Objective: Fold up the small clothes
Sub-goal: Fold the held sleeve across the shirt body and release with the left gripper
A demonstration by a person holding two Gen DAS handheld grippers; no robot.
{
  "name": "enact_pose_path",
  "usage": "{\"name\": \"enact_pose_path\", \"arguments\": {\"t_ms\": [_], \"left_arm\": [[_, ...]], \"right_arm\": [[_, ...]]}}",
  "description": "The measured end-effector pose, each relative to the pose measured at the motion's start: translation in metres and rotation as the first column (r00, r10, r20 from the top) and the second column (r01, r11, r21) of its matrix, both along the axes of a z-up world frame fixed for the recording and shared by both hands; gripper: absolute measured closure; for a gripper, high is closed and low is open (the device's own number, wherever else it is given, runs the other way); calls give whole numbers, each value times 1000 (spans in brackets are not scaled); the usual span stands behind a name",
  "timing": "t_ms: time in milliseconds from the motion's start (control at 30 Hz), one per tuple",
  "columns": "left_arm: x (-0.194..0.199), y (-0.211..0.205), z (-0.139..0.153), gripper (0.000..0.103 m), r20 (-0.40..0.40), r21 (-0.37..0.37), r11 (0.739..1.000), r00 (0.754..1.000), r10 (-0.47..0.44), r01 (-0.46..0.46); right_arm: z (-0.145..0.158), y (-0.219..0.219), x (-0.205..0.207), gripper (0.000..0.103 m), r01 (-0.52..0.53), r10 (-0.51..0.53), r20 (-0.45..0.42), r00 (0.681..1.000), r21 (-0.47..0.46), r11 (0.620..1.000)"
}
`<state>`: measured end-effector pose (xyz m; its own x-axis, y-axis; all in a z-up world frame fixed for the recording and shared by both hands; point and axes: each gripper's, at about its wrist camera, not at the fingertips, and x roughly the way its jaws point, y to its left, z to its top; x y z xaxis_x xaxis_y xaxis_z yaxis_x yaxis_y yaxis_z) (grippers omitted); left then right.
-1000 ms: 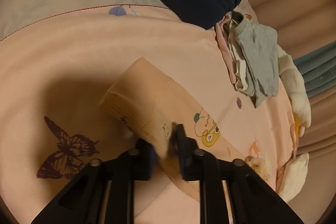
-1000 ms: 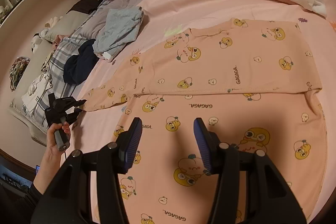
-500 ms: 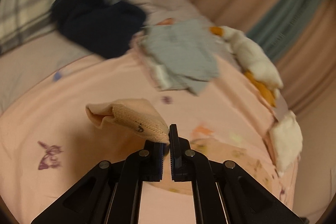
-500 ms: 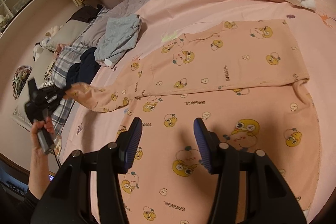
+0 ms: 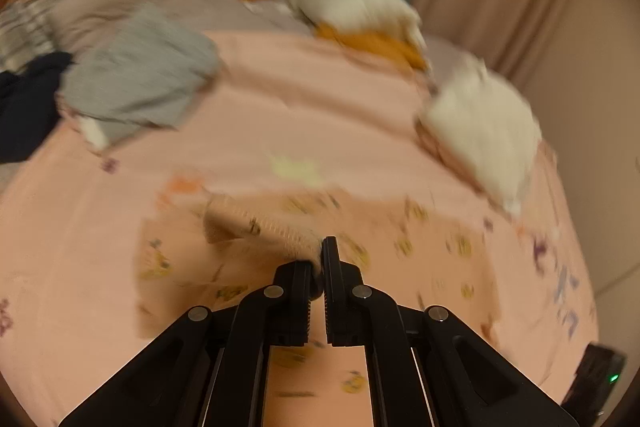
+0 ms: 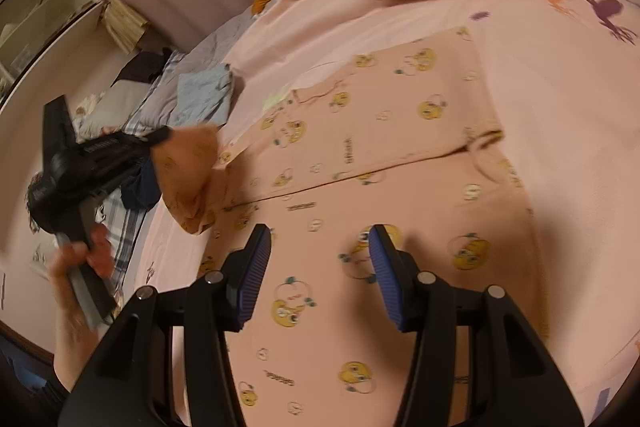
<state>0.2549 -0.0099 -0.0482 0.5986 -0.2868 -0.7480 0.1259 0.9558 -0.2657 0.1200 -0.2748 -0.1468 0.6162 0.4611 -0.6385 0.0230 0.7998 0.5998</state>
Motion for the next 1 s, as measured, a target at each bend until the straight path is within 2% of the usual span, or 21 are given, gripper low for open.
{"name": "enact_pose_path", "arguments": {"t_ms": [167,200,233,267,300,333,367,400,500,600,767,900,1000], "left_arm": [[-1,-49,-43,100,-88,53,995,993,-75,80],[1,-56,-54,99,-126,51,993,987,-98,105],[2,-58,-58,90,-149,46,992,983,-110,118],[3,-60,-65,74,-180,42,990,976,-123,132],[2,-62,-70,65,-202,30,988,969,-145,154],[-2,-63,-71,51,-200,23,985,966,-162,170],[-6,-63,-69,40,-188,24,981,965,-184,192],[-11,-62,-67,39,-177,23,979,964,-197,204],[-24,-45,-53,39,-134,-41,974,965,-226,222],[-37,-11,-39,32,-79,-78,984,983,-168,162],[-52,49,-34,30,-49,-74,996,998,-48,44],[-65,90,-41,30,-68,-91,995,997,35,-41],[-74,115,-50,30,-89,-106,990,992,87,-96]], "right_arm": [[-9,-16,-2,50,33,-33,-20,999,16,999],[-10,-17,-2,50,38,-38,-23,999,18,999],[-11,-19,-2,49,44,-43,-25,999,23,999],[-12,-19,-2,48,45,-45,-27,999,27,999],[-12,-20,0,47,47,-46,-29,999,37,998],[-12,-20,2,44,48,-47,-31,998,49,998],[-11,-19,4,41,49,-48,-29,998,60,997],[-10,-18,6,40,49,-47,-27,999,69,996],[-7,-10,16,40,38,-36,-22,999,114,993],[-5,5,32,39,-2,3,-12,1000,128,992],[-12,40,72,40,-79,83,-49,995,69,994],[-24,65,106,42,-97,93,-95,991,-37,995],[-35,79,124,57,-118,102,-138,985,-111,987]]}}
